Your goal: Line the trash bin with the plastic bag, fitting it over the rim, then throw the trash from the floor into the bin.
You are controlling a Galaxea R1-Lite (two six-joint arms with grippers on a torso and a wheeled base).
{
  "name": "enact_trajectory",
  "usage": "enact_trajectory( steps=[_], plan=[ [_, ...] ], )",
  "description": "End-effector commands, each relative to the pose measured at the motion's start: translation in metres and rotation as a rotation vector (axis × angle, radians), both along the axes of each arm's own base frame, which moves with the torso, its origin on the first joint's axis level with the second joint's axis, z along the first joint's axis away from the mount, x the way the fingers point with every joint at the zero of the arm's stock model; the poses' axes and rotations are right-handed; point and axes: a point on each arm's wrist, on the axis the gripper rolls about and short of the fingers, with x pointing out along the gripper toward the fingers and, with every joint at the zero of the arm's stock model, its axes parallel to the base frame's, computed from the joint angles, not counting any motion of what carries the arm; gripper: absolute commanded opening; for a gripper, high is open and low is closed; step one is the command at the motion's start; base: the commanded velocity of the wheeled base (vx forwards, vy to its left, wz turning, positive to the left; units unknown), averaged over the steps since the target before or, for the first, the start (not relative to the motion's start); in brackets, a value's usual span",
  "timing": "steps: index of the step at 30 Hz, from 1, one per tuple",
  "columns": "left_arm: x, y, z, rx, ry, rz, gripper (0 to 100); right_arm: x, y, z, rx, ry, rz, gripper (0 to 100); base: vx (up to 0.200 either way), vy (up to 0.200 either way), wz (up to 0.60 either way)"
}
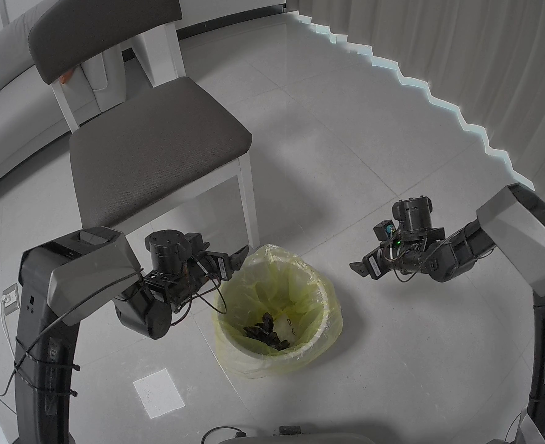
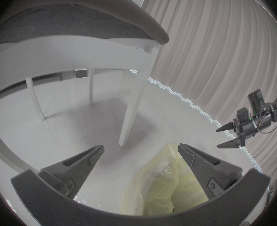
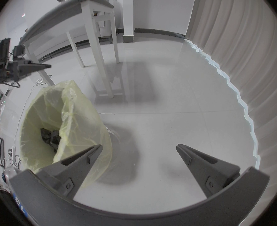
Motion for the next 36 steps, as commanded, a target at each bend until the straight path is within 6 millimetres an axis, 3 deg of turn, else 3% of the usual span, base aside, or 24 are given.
enact_trajectory(
  steps=[1, 7, 13, 23, 36],
  plan=[
    [0.004, -0.016, -0.033, 0.017, 0.058, -0.057, 100, -0.027, -0.013, 0.039, -0.001, -0.071, -0.002, 100, 0.0, 0.0, 0.0],
    [0.015, -0.019, -0.051, 0.081, 0.03, -0.071, 100, -0.042, -0.017, 0.036, -0.022, -0.072, 0.012, 100, 0.0, 0.0, 0.0],
    [0.033, -0.018, -0.046, 0.083, 0.035, -0.051, 100, -0.054, -0.025, 0.031, -0.024, -0.069, 0.002, 100, 0.0, 0.0, 0.0],
    [0.04, -0.01, -0.037, 0.064, 0.015, -0.026, 100, -0.054, -0.035, 0.027, -0.028, -0.074, -0.008, 100, 0.0, 0.0, 0.0],
    [0.052, 0.004, -0.05, 0.077, 0.043, 0.002, 100, -0.057, -0.037, 0.021, -0.033, -0.057, -0.005, 100, 0.0, 0.0, 0.0]
  ],
)
